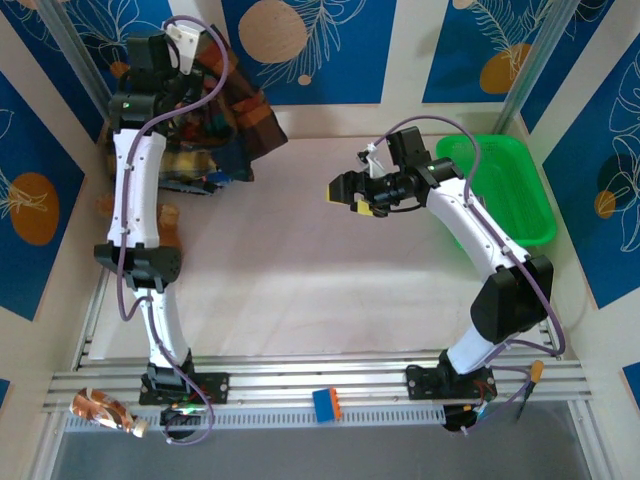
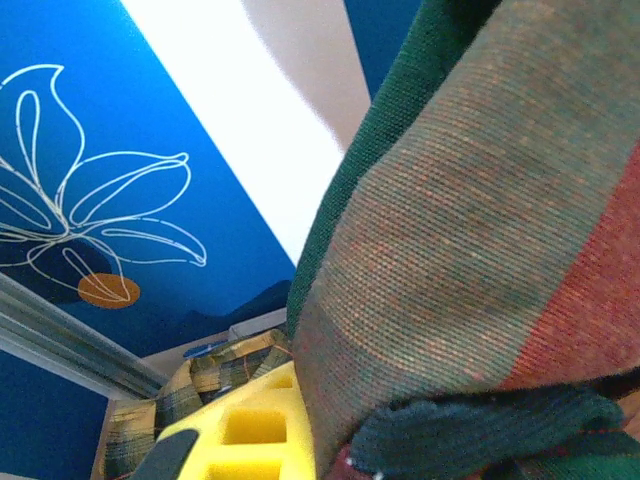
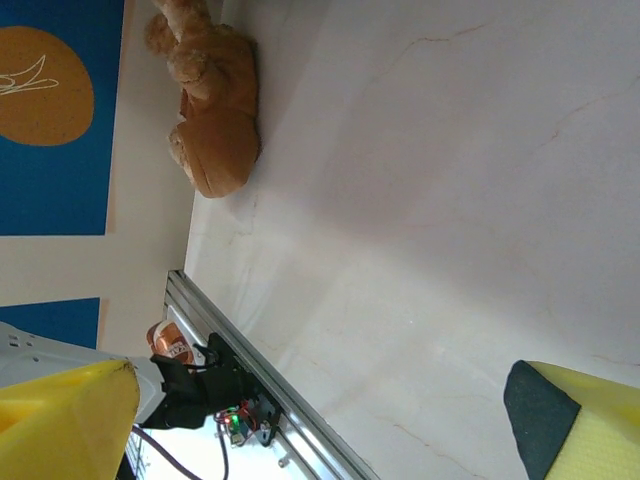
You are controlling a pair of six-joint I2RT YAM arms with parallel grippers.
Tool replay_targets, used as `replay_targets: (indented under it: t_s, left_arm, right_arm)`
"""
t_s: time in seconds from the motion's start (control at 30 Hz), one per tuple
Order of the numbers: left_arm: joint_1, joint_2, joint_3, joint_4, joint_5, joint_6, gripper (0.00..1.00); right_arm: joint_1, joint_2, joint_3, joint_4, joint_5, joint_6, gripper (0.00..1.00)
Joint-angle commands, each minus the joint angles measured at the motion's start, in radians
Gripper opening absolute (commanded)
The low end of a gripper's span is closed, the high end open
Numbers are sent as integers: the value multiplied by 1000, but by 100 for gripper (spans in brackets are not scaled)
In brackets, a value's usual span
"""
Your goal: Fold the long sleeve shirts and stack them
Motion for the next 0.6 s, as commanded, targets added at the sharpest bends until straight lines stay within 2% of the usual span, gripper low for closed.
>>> replay_targets:
  t_s: [0.0, 0.57]
  left_arm:
    - [28, -41, 34, 44, 29, -32, 0]
    - [157, -14, 34, 4, 37, -77, 0]
  right_arm:
    - [11, 13, 24, -4, -7, 15, 95]
    - [60, 33, 27, 5, 43, 53, 95]
